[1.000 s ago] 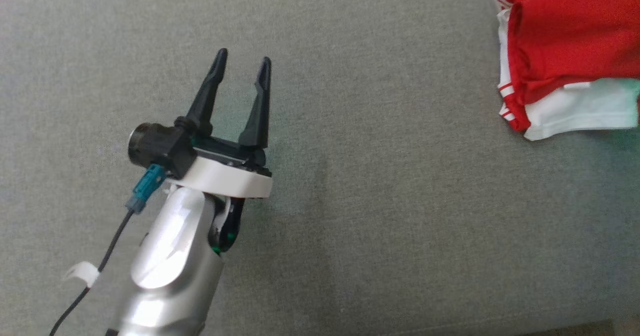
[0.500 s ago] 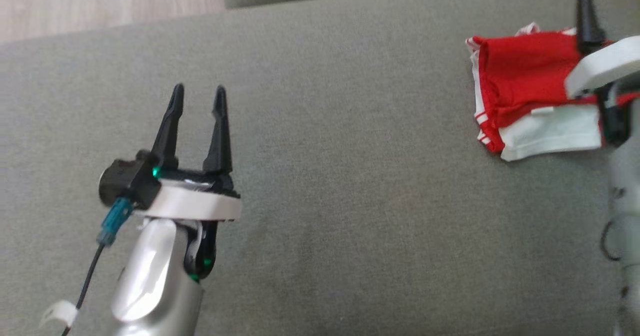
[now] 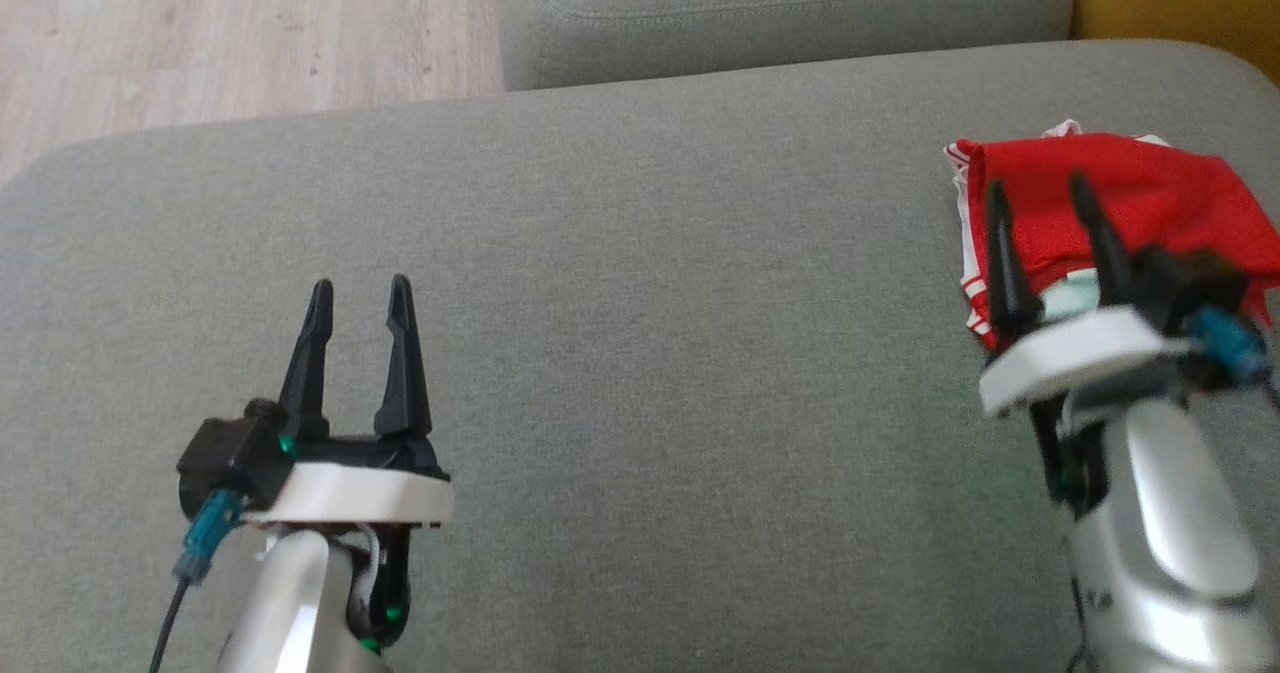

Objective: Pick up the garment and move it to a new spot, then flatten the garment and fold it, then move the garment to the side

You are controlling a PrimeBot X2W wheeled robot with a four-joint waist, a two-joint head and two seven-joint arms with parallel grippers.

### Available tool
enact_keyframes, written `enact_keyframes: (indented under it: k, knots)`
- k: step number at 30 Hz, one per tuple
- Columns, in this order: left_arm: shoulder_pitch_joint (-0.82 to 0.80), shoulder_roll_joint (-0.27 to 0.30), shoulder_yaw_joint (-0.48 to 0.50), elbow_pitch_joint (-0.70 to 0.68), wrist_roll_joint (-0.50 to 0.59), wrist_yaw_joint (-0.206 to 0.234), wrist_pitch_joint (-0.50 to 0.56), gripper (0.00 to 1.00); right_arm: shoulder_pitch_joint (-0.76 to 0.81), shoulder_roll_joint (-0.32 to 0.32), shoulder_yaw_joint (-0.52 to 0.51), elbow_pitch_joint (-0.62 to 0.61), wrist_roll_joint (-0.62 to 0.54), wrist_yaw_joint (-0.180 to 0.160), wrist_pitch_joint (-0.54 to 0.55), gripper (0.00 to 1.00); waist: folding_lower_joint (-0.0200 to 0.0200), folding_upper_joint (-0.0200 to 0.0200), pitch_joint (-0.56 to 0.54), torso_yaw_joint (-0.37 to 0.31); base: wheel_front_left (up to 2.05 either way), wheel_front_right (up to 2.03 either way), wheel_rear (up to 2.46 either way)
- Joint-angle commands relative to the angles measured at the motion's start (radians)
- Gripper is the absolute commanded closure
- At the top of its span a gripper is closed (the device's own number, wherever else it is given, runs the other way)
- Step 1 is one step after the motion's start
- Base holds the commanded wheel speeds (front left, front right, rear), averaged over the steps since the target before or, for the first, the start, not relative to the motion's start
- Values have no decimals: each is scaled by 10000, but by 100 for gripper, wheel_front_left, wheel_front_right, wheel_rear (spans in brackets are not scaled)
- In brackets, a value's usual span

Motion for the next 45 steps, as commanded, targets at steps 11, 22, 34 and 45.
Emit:
enact_keyframes:
  k: [11,22,34,45]
  knots:
    - [416,101,230,-424,-284,194,-51,0,1316,146,497,103,509,-7,-973,0,1,0,-236,110,0,0,0]
    - [537,100,217,-539,-651,212,-51,0,1279,147,584,153,495,-7,-1182,0,1,0,-231,143,0,0,0]
    - [551,100,222,-519,-945,167,-51,0,1318,148,823,-47,461,-7,-1274,0,1,0,-254,126,0,0,0]
    - [820,8,-48,-125,-1295,183,1,100,1644,98,619,299,471,0,-1128,100,2,0,-261,92,0,0,0]
